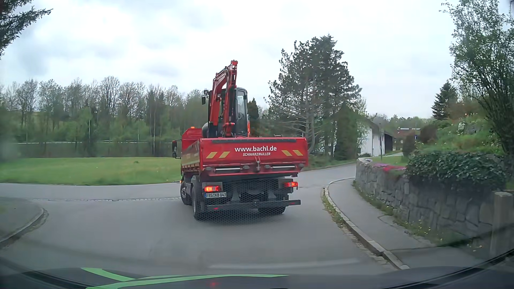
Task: Follow the waypoints while adhering to traffic rules and regulations
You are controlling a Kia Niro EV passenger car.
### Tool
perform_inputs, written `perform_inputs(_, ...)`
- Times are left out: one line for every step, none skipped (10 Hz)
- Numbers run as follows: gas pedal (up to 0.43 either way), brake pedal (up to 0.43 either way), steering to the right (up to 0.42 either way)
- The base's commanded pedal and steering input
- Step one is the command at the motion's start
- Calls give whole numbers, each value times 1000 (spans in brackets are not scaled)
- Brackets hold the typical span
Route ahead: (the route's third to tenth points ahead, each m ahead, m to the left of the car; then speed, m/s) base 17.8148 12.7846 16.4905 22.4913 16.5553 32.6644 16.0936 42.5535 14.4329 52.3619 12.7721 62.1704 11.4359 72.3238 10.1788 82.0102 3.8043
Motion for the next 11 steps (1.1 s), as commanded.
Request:
perform_inputs(0,195,-42)
perform_inputs(0,195,-42)
perform_inputs(0,201,-42)
perform_inputs(0,201,-42)
perform_inputs(0,213,-42)
perform_inputs(0,213,-42)
perform_inputs(0,213,-42)
perform_inputs(0,213,-42)
perform_inputs(0,213,-42)
perform_inputs(0,213,-42)
perform_inputs(0,201,-42)
